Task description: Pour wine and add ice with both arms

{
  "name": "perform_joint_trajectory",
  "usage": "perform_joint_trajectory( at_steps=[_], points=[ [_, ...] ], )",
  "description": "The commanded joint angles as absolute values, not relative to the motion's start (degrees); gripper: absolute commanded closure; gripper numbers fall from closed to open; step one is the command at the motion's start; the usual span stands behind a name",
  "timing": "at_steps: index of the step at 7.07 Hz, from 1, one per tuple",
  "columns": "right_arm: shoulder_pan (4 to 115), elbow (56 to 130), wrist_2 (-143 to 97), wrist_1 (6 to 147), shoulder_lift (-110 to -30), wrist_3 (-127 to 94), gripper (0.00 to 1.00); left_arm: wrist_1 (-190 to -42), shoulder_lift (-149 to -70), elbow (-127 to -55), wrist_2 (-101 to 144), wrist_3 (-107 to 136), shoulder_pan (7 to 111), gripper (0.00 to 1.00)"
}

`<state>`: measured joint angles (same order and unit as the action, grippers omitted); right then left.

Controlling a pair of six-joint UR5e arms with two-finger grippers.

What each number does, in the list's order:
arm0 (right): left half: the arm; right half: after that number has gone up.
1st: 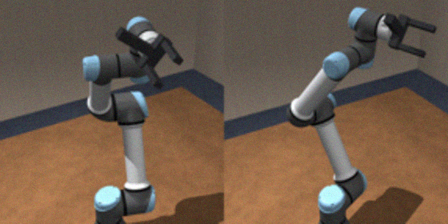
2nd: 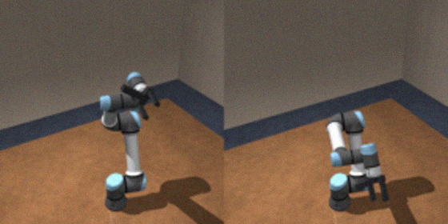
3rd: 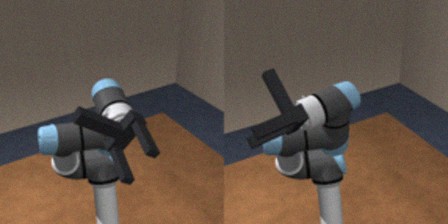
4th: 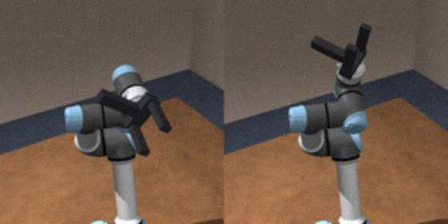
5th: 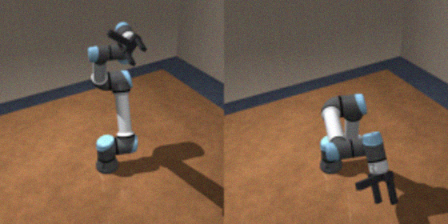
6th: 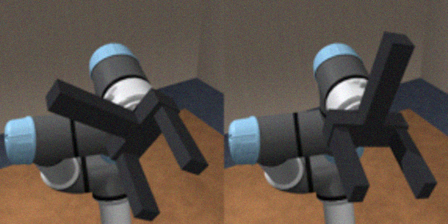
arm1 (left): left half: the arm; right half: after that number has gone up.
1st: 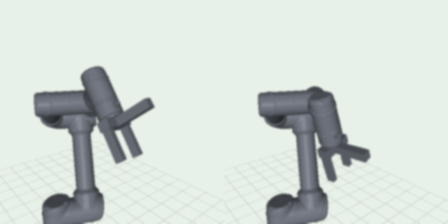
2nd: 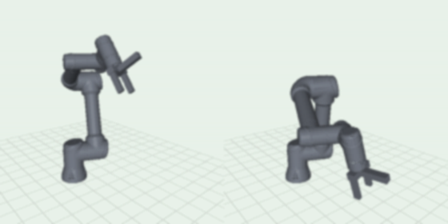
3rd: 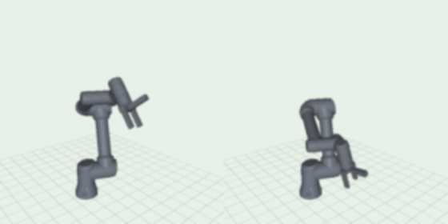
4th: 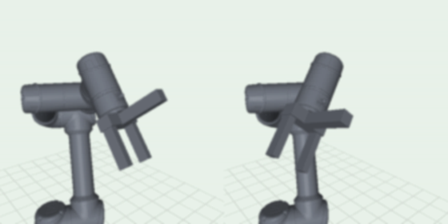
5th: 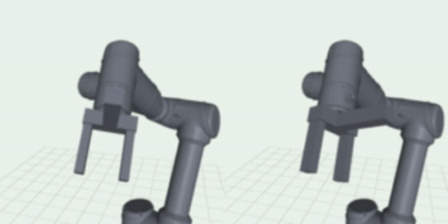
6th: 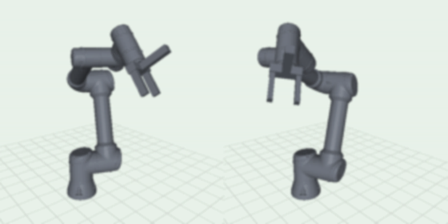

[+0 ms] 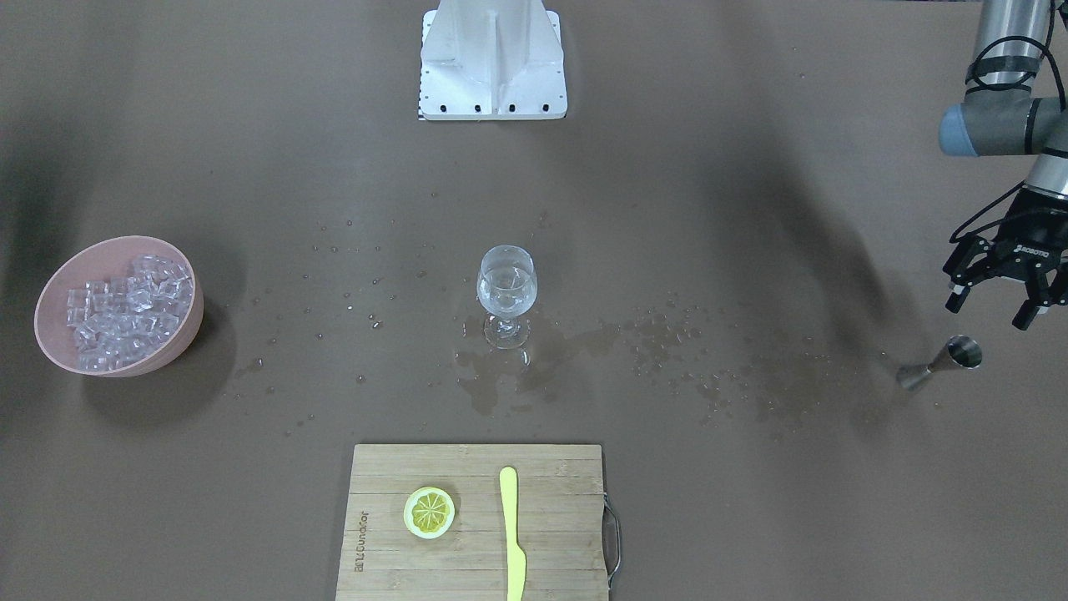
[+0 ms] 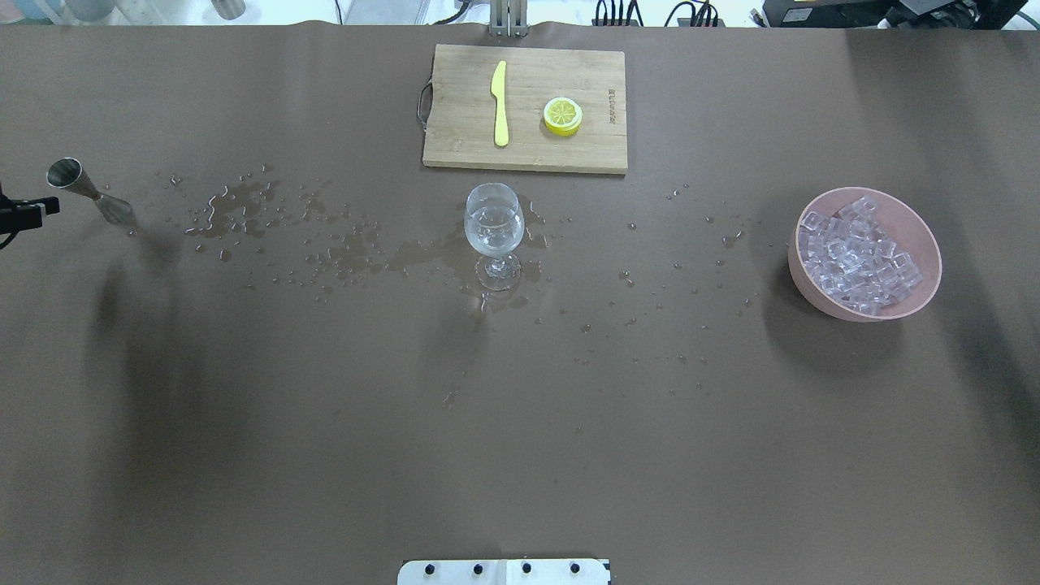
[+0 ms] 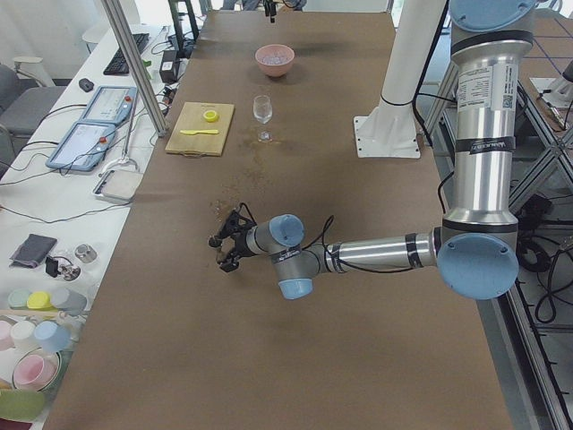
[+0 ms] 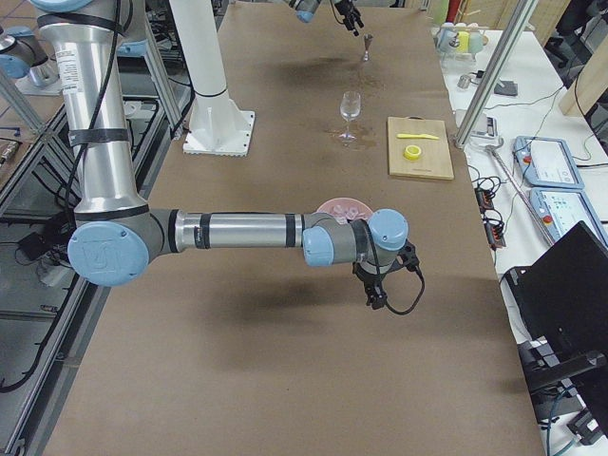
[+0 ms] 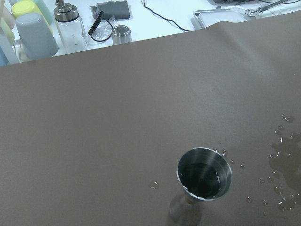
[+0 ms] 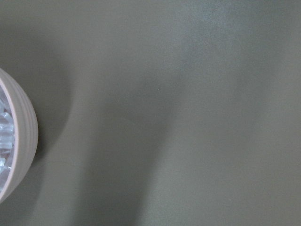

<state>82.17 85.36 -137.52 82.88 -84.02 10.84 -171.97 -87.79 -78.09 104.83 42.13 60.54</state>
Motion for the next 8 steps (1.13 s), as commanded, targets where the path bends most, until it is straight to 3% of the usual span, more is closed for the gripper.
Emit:
perform_joint_trajectory(
  at_steps=[1,6,8],
  points=[
    [82.18,85.34,-138.25,82.79,-84.02,10.81,0.0,-172.18,-87.71,-78.4,100.65,43.77,57.4,0.02],
    [81.74,85.17,-138.08,82.88,-84.02,10.81,0.0,-173.85,-88.68,-76.3,97.03,43.33,54.85,0.02],
    [81.74,85.25,-138.08,82.88,-84.02,10.72,0.0,-176.82,-91.12,-72.1,96.51,43.68,54.76,0.02]
  ],
)
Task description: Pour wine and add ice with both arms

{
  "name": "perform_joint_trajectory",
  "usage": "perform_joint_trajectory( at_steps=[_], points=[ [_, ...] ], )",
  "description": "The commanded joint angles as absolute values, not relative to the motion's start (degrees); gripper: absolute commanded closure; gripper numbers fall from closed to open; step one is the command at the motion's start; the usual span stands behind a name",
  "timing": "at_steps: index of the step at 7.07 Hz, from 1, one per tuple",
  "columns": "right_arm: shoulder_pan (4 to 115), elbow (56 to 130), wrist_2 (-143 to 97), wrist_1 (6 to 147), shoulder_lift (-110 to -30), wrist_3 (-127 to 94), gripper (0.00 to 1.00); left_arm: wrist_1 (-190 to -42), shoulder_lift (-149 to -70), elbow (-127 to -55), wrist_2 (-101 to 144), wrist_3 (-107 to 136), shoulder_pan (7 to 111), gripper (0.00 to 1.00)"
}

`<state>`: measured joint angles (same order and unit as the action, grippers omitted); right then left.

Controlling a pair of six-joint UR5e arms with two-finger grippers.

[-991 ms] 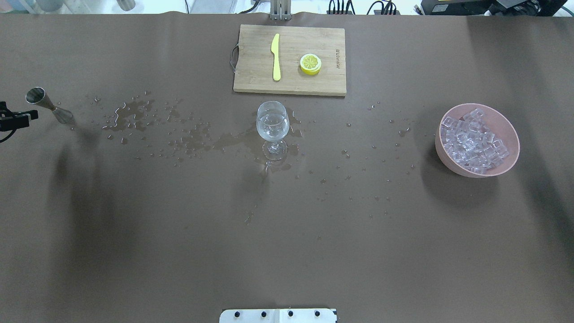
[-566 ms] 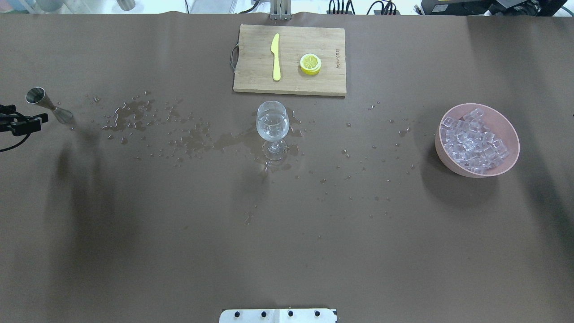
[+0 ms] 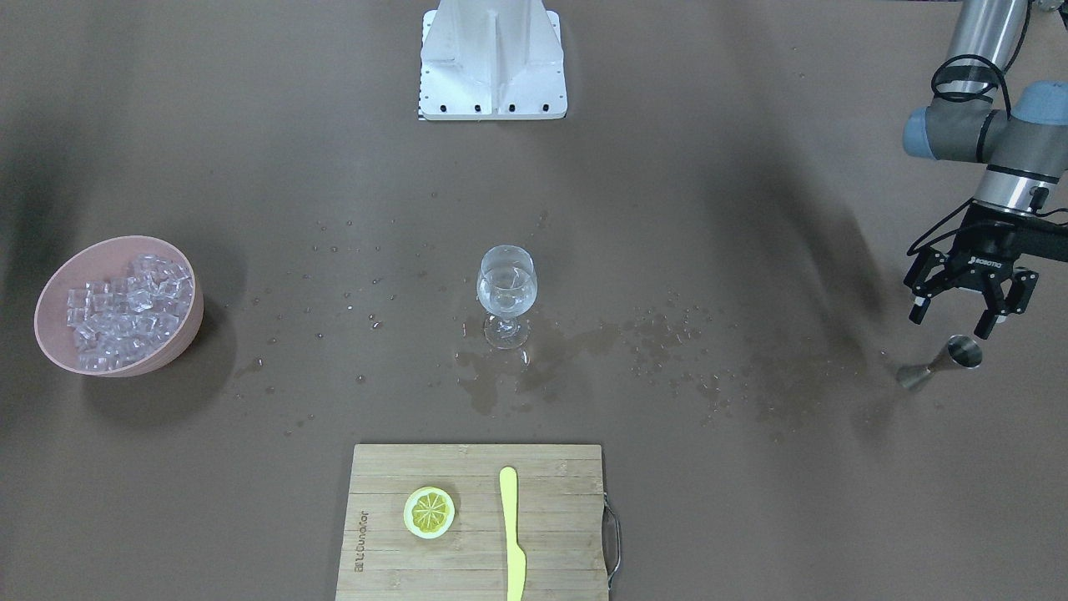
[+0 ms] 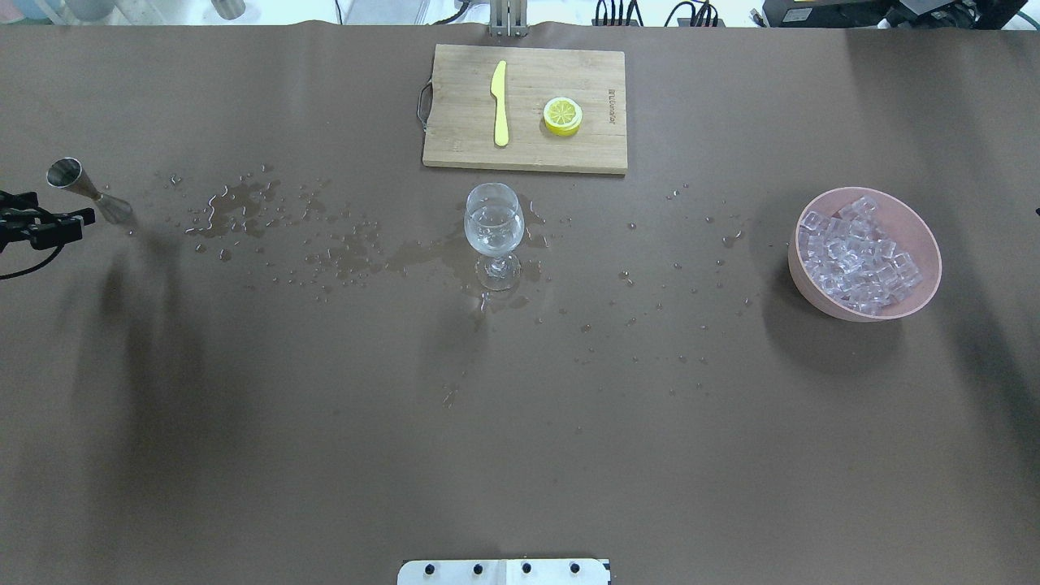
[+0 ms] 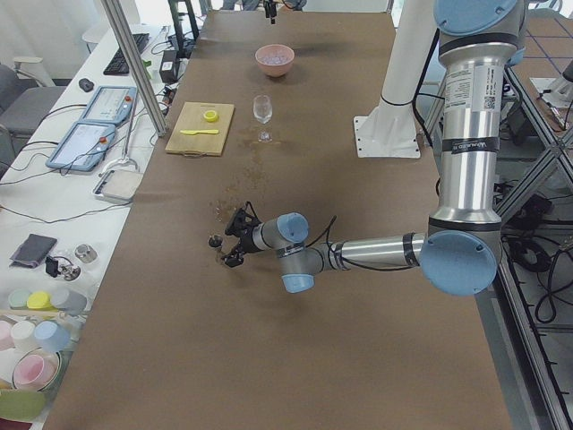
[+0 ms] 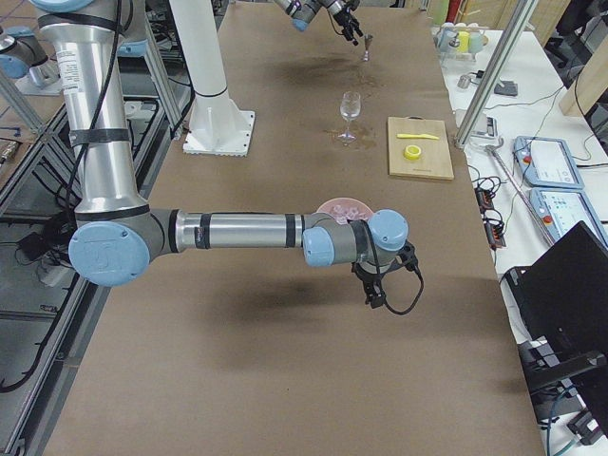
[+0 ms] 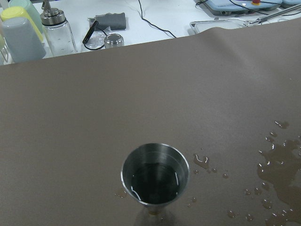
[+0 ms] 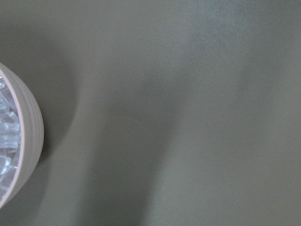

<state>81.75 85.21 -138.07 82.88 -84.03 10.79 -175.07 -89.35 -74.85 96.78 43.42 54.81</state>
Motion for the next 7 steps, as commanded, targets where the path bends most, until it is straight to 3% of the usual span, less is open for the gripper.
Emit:
perform_joint_trajectory(
  at_steps=[1,7],
  points=[
    [81.74,85.25,-138.25,82.97,-84.02,10.72,0.0,-177.1,-91.75,-71.64,96.33,43.77,54.67,0.02],
    [81.39,85.69,-139.57,83.06,-83.85,8.88,0.0,-177.1,-95.19,-66.62,92.57,43.15,53.62,0.02]
  ],
)
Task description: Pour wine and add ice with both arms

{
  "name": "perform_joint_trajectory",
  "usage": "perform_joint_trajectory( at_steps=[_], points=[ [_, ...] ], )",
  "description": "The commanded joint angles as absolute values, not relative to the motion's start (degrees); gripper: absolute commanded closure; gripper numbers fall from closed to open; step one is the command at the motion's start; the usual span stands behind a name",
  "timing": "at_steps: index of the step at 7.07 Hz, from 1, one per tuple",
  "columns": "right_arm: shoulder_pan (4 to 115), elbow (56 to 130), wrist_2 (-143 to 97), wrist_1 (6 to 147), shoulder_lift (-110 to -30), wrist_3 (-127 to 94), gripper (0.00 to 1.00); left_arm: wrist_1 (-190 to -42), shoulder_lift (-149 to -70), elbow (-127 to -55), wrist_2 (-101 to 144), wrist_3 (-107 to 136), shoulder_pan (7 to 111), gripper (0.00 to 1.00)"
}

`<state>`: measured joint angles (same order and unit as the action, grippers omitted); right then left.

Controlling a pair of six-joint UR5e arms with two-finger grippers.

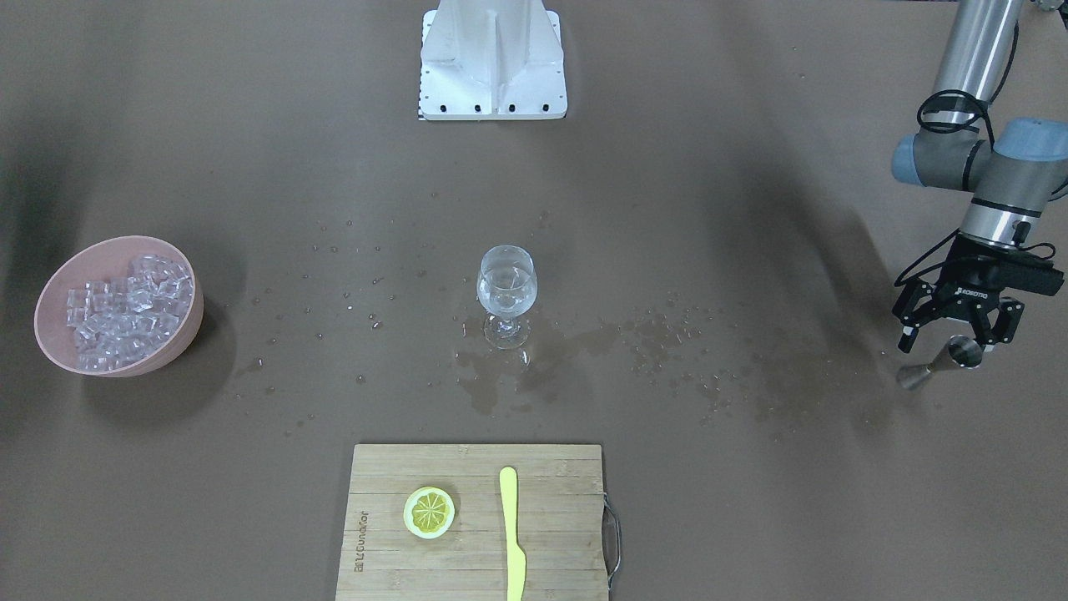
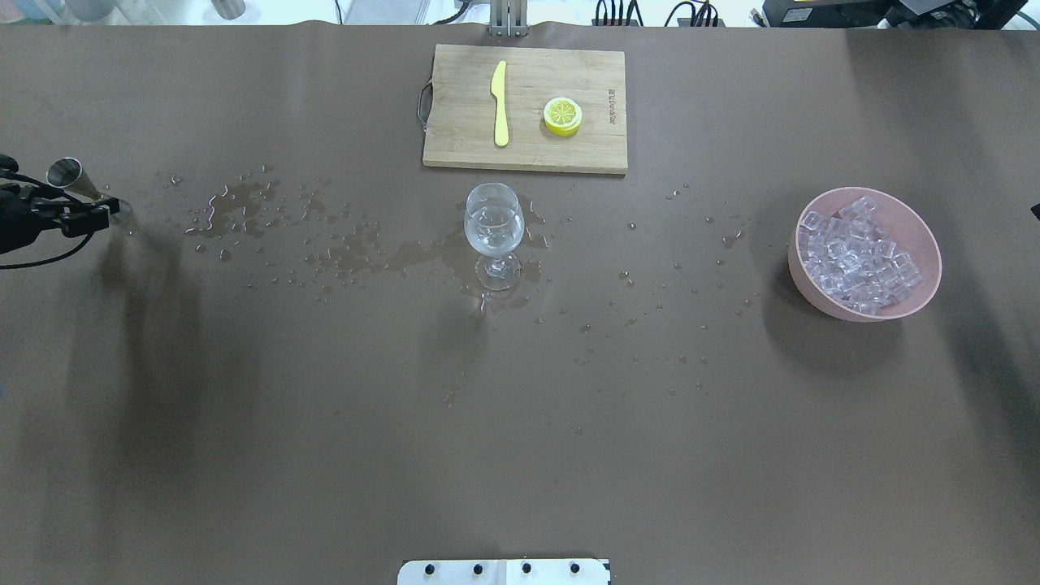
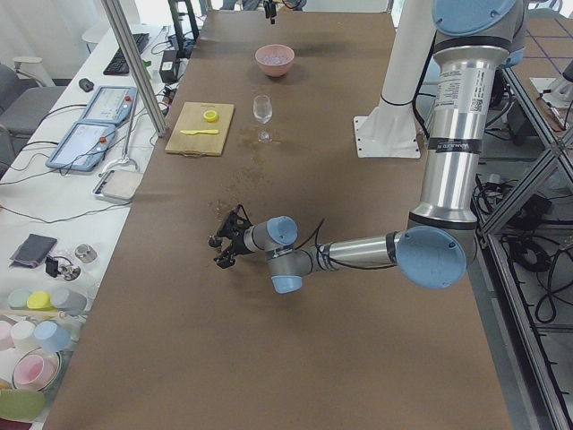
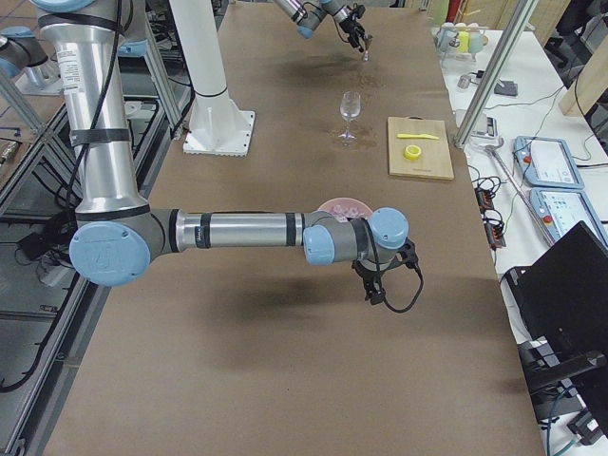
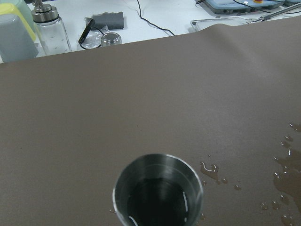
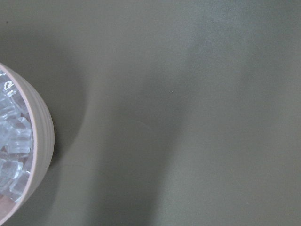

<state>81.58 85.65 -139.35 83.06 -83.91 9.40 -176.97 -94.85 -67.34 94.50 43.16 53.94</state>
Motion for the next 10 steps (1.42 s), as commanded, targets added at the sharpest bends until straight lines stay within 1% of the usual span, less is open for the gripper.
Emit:
perform_joint_trajectory(
  at_steps=[1,3,5,8,9,10],
  points=[
    [81.3,85.69,-139.57,82.8,-83.85,8.18,0.0,-177.19,-95.45,-66.01,91.85,43.24,53.35,0.02],
    [80.86,85.87,-139.57,82.62,-83.85,7.38,0.0,-177.19,-95.89,-65.83,91.76,43.33,53.26,0.02],
    [80.77,85.87,-139.83,82.62,-83.85,7.21,0.0,-177.88,-95.98,-65.13,85.46,43.94,51.34,0.03],
    [80.77,85.96,-139.83,82.62,-83.85,7.21,0.0,-178.51,-95.98,-64.86,85.17,45.26,51.15,0.03],
    [80.77,85.96,-139.83,82.62,-83.85,7.21,0.0,-178.51,-95.98,-64.86,85.25,45.35,51.15,0.08],
    [80.77,86.04,-139.83,82.62,-83.85,7.21,0.0,-178.51,-95.98,-64.86,85.25,45.44,51.15,0.26]
  ],
)
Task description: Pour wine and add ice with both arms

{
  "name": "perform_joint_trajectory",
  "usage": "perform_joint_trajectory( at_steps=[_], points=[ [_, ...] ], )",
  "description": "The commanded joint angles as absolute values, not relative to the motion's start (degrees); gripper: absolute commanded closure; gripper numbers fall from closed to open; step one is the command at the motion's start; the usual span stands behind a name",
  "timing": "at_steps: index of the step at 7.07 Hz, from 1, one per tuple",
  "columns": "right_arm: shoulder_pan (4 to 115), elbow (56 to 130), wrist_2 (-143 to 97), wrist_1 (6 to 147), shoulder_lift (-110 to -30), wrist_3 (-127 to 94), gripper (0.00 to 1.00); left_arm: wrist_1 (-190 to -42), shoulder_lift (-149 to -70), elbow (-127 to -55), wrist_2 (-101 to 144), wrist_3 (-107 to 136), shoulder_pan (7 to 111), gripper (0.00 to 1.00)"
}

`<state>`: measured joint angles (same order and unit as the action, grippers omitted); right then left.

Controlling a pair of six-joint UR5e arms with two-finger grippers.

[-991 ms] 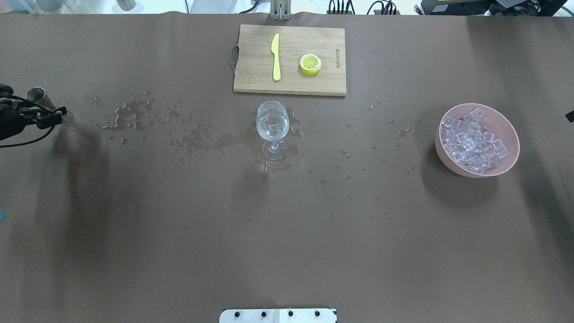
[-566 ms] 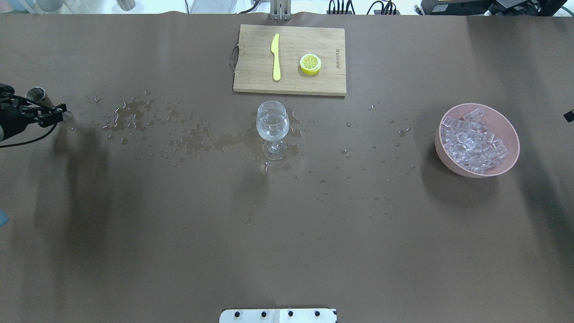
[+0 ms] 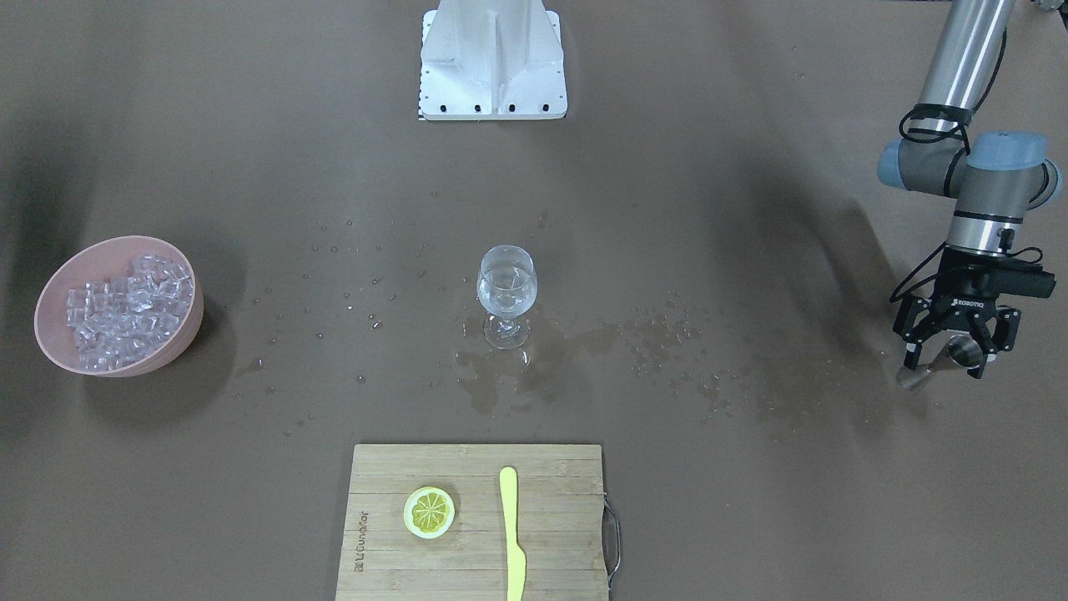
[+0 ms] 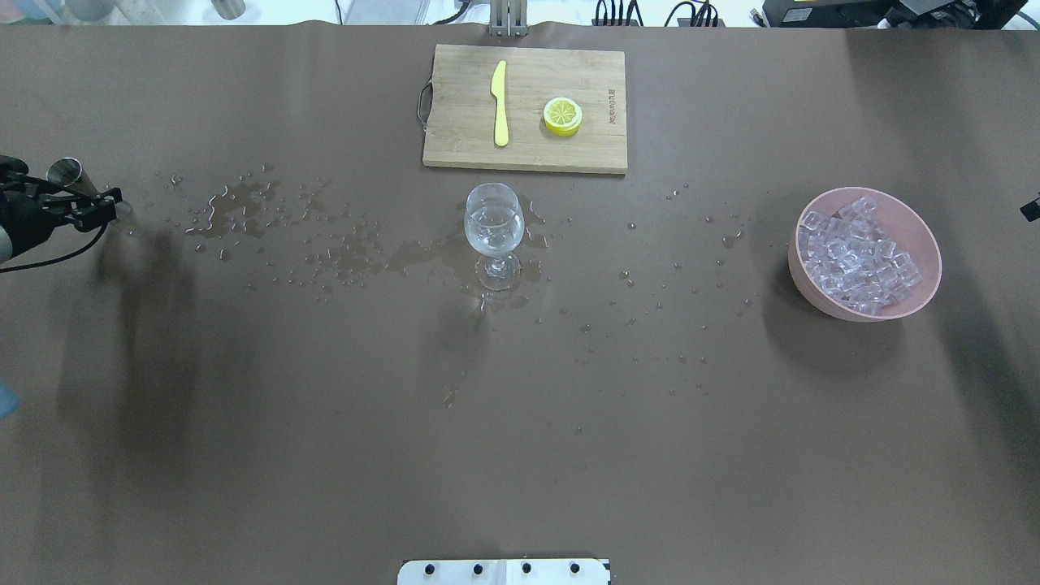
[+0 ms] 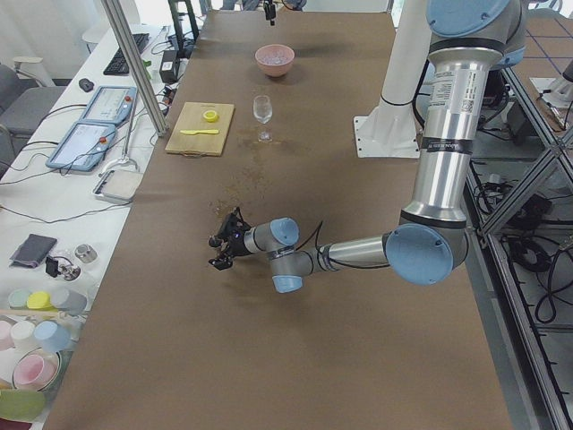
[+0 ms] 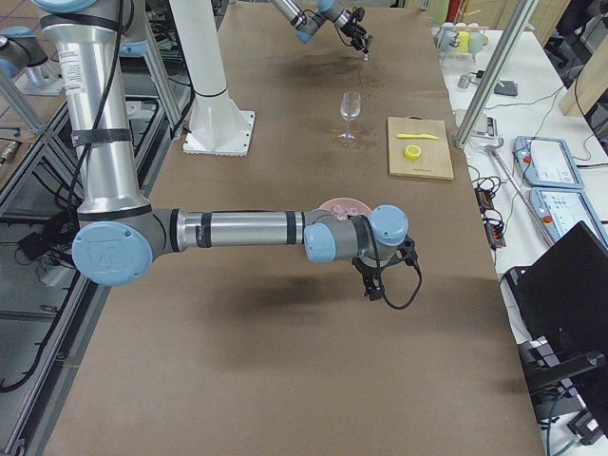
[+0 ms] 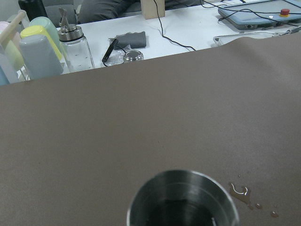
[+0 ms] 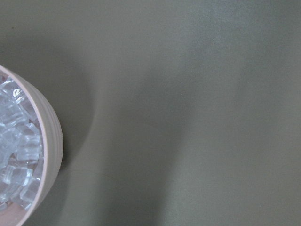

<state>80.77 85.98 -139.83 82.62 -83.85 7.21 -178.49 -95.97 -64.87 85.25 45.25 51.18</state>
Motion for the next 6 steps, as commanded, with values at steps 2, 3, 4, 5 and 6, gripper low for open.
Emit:
perform_joint_trajectory(
  at_steps=[2,3,4,5,6],
  points=[
    [80.68,86.04,-139.83,82.62,-83.93,7.21,0.0,-178.42,-95.98,-65.12,85.17,47.45,51.15,0.88],
    [80.77,86.22,-139.92,82.62,-83.94,7.21,0.0,-178.42,-95.98,-65.47,85.25,49.64,51.15,1.0],
    [80.77,86.22,-140.18,82.62,-83.94,7.21,0.0,-178.33,-96.15,-65.65,85.6,49.57,51.07,1.0],
    [80.77,86.22,-140.27,82.62,-83.94,7.21,0.0,-178.42,-96.24,-66.26,85.78,48.87,51.15,1.0],
    [80.77,86.22,-140.27,82.62,-83.94,7.21,0.0,-178.68,-95.89,-69.4,86.22,48.87,51.24,1.0]
  ],
)
